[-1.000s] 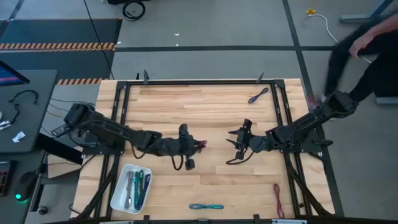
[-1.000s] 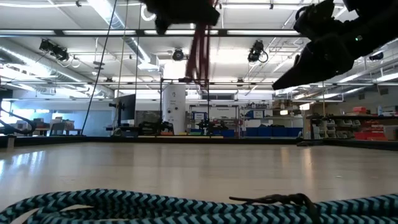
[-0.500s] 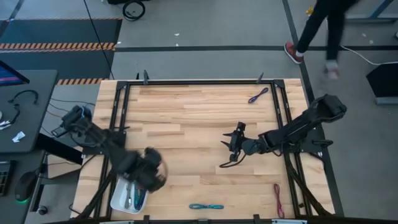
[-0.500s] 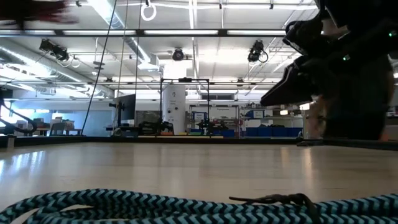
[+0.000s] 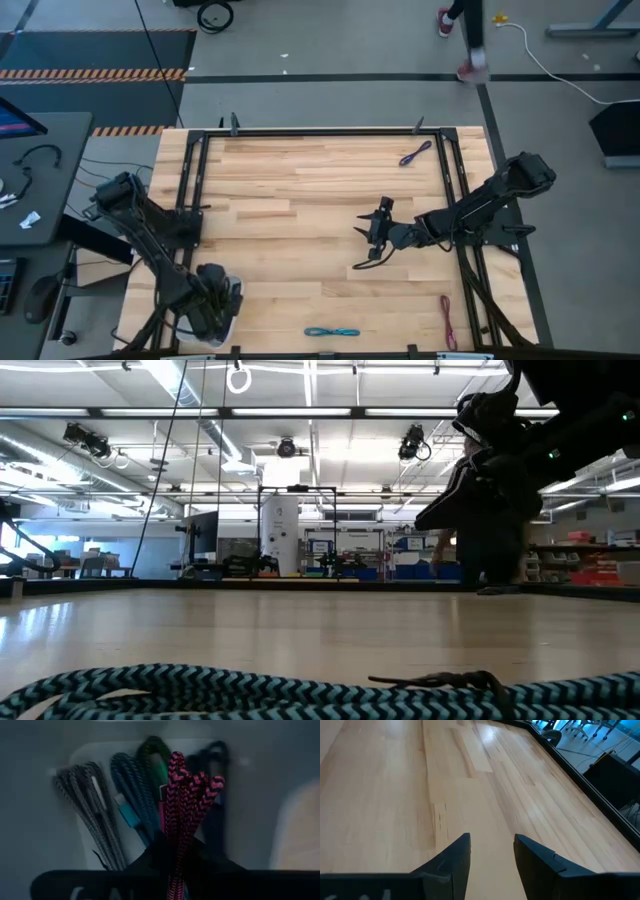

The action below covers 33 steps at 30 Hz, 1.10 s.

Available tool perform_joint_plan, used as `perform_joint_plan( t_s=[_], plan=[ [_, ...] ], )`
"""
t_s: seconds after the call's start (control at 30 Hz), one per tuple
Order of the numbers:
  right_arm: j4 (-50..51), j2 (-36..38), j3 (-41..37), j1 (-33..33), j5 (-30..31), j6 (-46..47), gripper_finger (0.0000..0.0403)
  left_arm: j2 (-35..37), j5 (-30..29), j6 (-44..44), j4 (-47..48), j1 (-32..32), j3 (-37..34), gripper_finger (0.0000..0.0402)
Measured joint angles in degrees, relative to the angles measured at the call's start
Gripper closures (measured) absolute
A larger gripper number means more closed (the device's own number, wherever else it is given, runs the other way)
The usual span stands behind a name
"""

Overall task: Pick and place USB-C Cables
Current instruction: Put the top pink charger cable into the white bin, then put the pink charger cable into the white bin

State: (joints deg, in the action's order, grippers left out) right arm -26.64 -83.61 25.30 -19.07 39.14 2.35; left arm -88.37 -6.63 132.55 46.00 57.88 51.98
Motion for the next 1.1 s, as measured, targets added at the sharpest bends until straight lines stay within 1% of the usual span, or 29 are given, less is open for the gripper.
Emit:
perform_joint_plan(
  t_s=[0.07, 0.17, 0.33, 0.5, 0.63, 0.77, 0.93, 1.0, 1.1],
  plan=[
    [-0.24, 0.0, 0.0, 0.0, -0.03, 0.0, 0.0247, 0.01, 3.62, 0.74, -2.4, -0.08, -1.92, 0.0352],
    [-0.35, 0.0, 0.0, 0.0, -0.11, 0.0, 0.0247, 0.01, 7.11, 1.61, -2.12, -0.76, -3.6, 0.0352],
    [-0.41, 0.0, 0.0, 0.0, -0.16, 0.0, 0.0247, 0.01, 7.76, 1.16, -2.07, -1.2, -3.55, 0.0356],
    [-0.7, 0.0, 0.0, 0.0, -0.17, -0.48, 0.0247, 0.59, 7.93, -0.59, -6.61, -1.05, -3.03, 0.0316],
    [-0.79, 0.0, 0.0, -0.01, -0.17, -0.97, 0.0247, 2.17, 7.98, -0.89, -2.14, -0.98, -0.61, 0.0288],
    [-0.8, 0.0, 0.0, -0.09, -0.18, -0.85, 0.0247, 3.29, 7.93, -1.2, 4.27, -1.0, 2.63, 0.0275],
    [-0.74, 0.0, 0.0, -0.83, -0.18, -0.87, 0.0247, 3.35, 7.95, -1.09, 5.23, -1.02, 3.66, 0.027],
    [-0.76, 0.0, 0.0, -1.21, -0.17, -0.93, 0.0247, 3.35, 8.46, -1.2, 5.17, -1.02, 3.66, 0.0257],
    [-0.3, 0.0, 0.0, -1.88, 0.05, -1.07, 0.0247, 4.06, 11.01, -1.47, 6.78, -1.04, 3.64, 0.0225]
  ],
)
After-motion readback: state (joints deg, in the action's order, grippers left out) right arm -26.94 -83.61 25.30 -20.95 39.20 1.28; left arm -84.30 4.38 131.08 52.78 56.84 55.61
